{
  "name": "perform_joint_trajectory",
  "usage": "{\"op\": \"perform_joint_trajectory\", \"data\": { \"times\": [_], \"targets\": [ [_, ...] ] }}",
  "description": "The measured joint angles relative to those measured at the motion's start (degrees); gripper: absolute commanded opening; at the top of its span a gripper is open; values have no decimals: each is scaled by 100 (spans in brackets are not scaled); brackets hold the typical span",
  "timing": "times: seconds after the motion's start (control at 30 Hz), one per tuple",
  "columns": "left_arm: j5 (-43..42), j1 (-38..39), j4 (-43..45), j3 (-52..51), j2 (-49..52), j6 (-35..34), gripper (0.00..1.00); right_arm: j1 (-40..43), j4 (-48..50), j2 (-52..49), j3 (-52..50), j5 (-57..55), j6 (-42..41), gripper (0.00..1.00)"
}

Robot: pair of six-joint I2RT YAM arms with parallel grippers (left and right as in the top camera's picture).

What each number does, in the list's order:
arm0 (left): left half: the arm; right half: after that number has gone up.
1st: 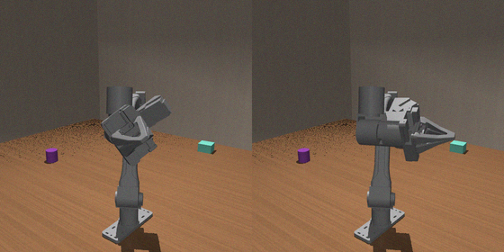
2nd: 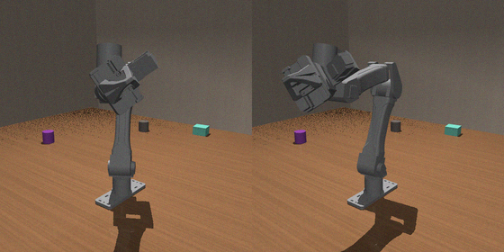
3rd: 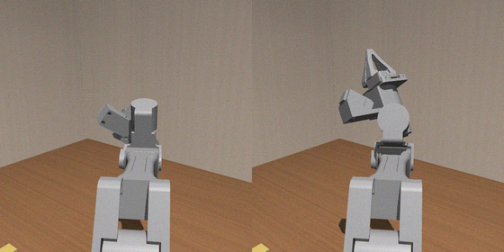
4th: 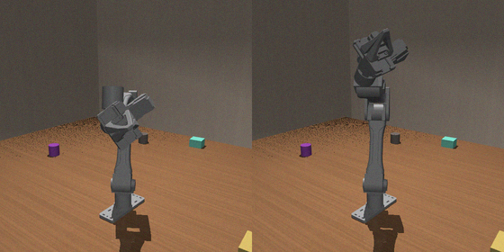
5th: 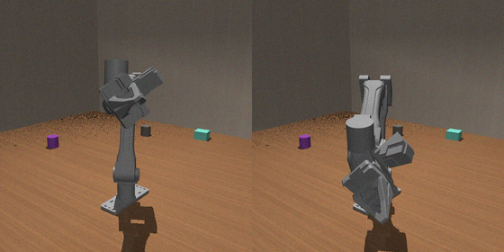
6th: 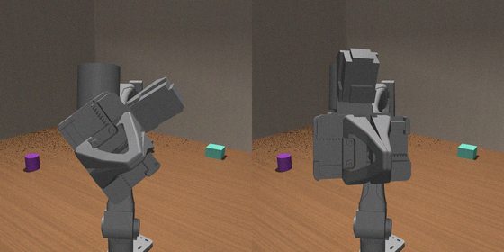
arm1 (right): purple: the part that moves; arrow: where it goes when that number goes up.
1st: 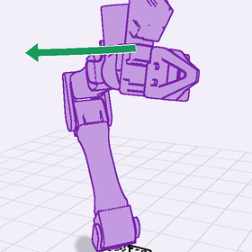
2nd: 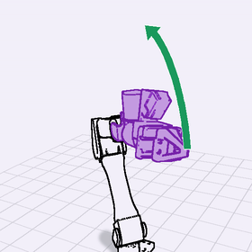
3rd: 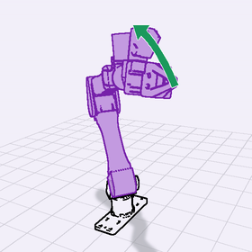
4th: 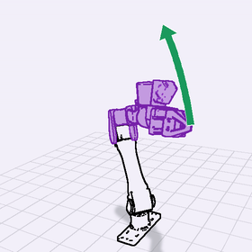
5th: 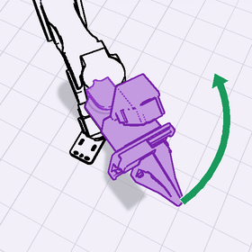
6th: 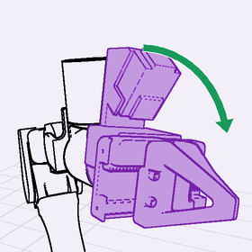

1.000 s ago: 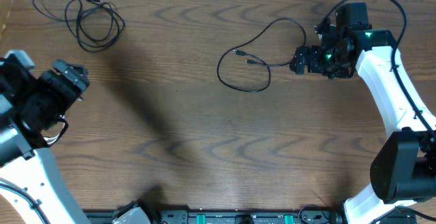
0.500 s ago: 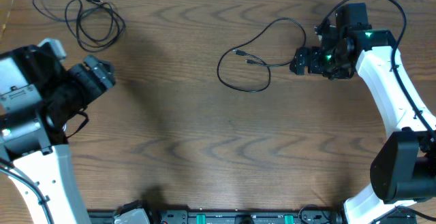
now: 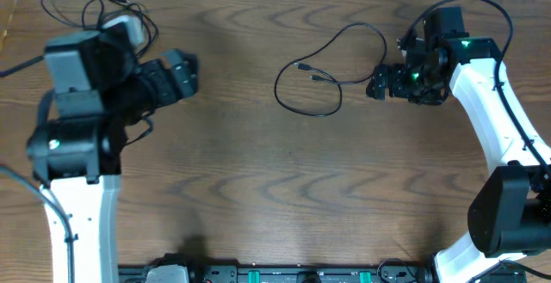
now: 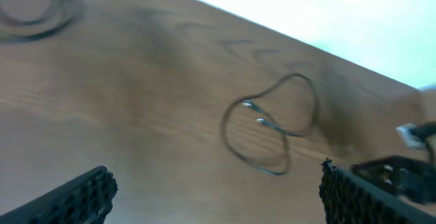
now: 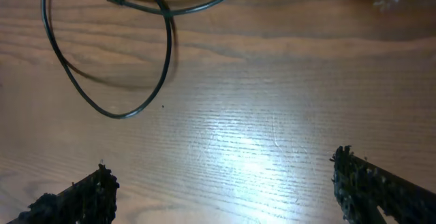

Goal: Untangle cables
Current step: 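Reach the left gripper right to the black cable at upper center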

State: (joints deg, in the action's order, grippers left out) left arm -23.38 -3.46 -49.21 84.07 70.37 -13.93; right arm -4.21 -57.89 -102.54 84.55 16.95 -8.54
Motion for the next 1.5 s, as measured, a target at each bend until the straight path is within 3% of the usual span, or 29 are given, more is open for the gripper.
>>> {"op": "perform_joint_trajectory", "data": {
  "times": [0.33, 0.7, 1.1, 1.5],
  "targets": [
    [-151, 885, 627, 0, 933, 4, 99, 0, -15, 0, 0, 0, 0, 99],
    [837, 2002, 1239, 15, 2468, 120, 99, 0, -11, 0, 0, 0, 0, 99],
    [1023, 2446, 1250, 1624, 3952, 844, 99, 0, -11, 0, 0, -2, 0, 99],
    [1043, 2632, 2100, 1733, 5130, 1891, 98, 0, -24, 0, 0, 0, 0, 99]
  ]
}}
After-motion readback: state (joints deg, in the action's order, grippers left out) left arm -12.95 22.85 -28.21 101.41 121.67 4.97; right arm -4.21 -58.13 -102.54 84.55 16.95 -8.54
